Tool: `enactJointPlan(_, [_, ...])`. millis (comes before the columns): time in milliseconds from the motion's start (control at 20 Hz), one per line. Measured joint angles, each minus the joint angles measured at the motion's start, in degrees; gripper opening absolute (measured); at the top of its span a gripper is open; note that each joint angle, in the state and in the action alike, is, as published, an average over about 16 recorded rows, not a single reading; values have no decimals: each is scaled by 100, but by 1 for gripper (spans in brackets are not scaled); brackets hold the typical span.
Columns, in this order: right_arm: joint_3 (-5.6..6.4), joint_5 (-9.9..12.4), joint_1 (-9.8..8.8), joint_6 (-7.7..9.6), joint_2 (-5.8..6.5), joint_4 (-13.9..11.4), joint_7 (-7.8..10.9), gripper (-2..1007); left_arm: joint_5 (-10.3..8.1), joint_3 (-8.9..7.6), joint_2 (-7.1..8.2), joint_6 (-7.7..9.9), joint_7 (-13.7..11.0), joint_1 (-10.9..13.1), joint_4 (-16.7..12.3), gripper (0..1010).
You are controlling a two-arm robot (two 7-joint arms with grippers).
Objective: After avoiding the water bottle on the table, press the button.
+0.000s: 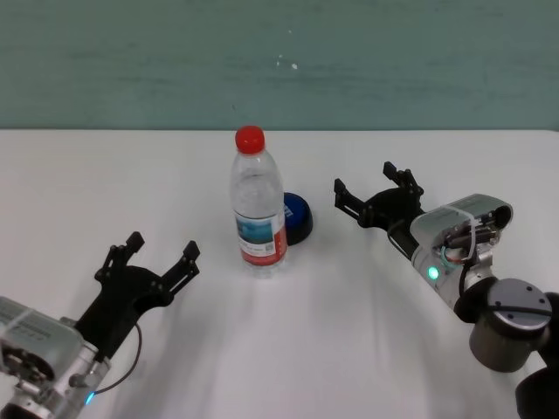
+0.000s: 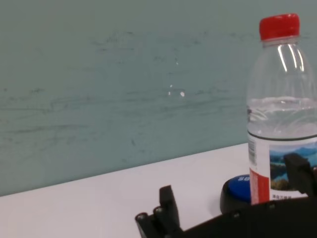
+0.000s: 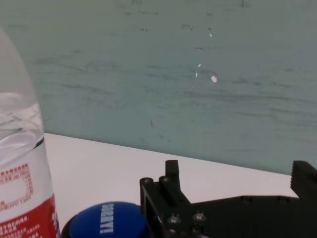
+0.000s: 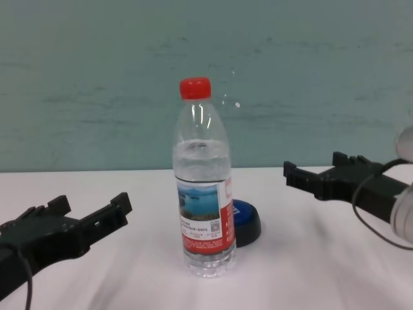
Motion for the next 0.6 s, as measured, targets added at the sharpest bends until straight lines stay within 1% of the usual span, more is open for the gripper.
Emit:
enactJointPlan(250, [18,-67,-208,30,4,-243,-68,1004,0,0,0,0,0,0,0,1010])
enactJointPlan(600, [15,-162,-495,69,-22,-553,-147,1004,0,0,0,0,0,0,0,1010])
